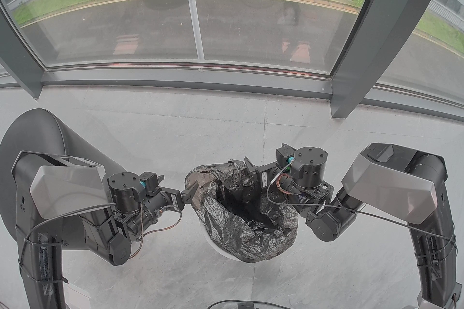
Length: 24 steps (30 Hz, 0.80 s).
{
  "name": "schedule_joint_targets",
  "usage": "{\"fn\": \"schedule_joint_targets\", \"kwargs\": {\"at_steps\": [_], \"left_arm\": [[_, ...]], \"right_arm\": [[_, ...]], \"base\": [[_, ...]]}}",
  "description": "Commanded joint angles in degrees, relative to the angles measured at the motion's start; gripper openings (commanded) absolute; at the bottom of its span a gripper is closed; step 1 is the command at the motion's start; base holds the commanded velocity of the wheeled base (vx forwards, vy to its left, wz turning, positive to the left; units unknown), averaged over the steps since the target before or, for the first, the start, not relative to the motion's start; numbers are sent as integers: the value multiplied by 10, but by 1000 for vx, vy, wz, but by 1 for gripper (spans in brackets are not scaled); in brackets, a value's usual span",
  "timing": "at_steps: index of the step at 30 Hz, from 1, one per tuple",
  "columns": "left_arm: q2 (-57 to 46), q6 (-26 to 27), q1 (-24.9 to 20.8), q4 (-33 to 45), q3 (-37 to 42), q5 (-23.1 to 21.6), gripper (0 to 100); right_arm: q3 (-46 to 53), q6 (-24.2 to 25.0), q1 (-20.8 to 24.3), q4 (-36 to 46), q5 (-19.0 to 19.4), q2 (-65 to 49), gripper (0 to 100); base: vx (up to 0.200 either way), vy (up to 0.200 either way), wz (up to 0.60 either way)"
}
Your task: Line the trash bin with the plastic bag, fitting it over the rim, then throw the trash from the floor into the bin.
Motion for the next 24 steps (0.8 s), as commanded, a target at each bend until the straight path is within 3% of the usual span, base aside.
{"fn": "schedule_joint_targets", "kwargs": {"at_steps": [1,24], "left_arm": [[3,-3,-1,-1,-29,39,100],[93,-12,16,-1,-71,36,100]], "right_arm": [[0,0,-1,0,0,-1,100],[3,0,-3,-2,0,0,100]], "base": [[0,0,0],[0,0,0]]}}
